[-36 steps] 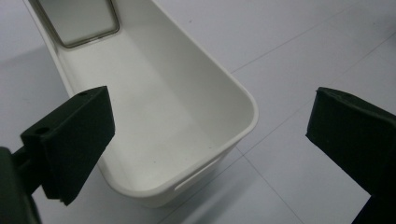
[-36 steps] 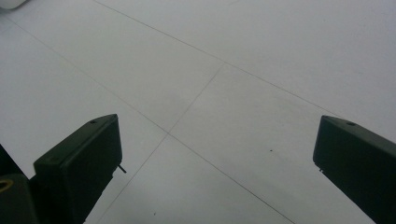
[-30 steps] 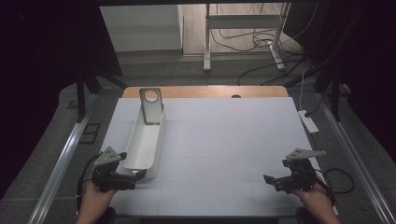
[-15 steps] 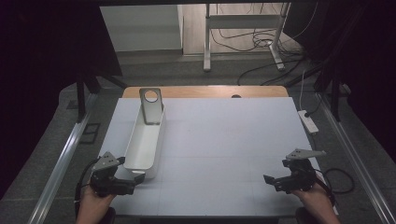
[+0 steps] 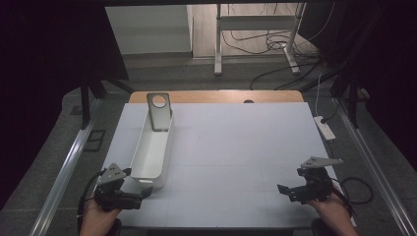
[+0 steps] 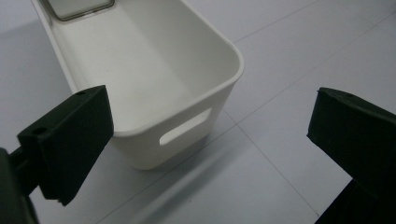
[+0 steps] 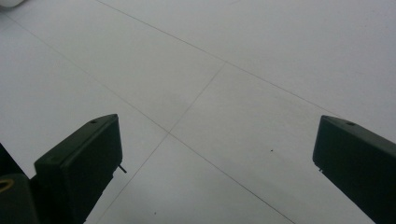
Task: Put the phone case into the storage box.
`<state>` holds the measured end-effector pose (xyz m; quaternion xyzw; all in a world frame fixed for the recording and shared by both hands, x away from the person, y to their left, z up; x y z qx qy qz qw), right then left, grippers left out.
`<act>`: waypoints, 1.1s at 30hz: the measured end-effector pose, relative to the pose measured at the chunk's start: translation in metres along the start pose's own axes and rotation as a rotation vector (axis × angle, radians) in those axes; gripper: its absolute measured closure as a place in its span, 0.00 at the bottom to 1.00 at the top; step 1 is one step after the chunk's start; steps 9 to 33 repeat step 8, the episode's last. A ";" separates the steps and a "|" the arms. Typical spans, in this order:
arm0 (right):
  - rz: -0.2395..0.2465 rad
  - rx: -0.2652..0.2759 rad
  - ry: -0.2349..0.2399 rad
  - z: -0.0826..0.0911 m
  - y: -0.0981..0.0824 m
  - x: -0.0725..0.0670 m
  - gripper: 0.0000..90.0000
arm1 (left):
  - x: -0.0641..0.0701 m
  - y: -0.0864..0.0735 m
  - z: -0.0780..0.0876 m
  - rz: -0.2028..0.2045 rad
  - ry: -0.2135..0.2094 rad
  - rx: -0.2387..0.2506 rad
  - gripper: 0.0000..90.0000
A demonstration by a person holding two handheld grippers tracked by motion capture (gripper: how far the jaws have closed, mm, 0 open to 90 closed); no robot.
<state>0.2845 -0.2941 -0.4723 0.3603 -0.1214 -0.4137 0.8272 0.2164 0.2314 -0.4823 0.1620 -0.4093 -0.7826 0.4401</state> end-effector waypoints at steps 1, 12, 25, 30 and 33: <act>0.000 0.000 0.000 0.000 0.000 0.000 0.02 | 0.001 0.000 0.000 -0.003 0.002 0.001 0.01; -0.001 0.003 0.009 0.000 0.000 0.000 0.02 | 0.005 -0.001 0.000 -0.021 0.015 -0.004 0.01; -0.001 0.003 0.009 0.000 0.000 0.000 0.02 | 0.005 -0.001 0.000 -0.021 0.015 -0.004 0.01; -0.001 0.003 0.009 0.000 0.000 0.000 0.02 | 0.005 -0.001 0.000 -0.021 0.015 -0.004 0.01; -0.001 0.003 0.009 0.000 0.000 0.000 0.02 | 0.005 -0.001 0.000 -0.021 0.015 -0.004 0.01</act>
Point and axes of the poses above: each handheld gripper's, and its own axes: z roughly backward along the jaws, y roughly out of its top, x roughly to its right, the point moved 2 cm from there along -z, roughly forward along the jaws, and after that the axes turned 2 degrees about x, right-handed, at the moved point
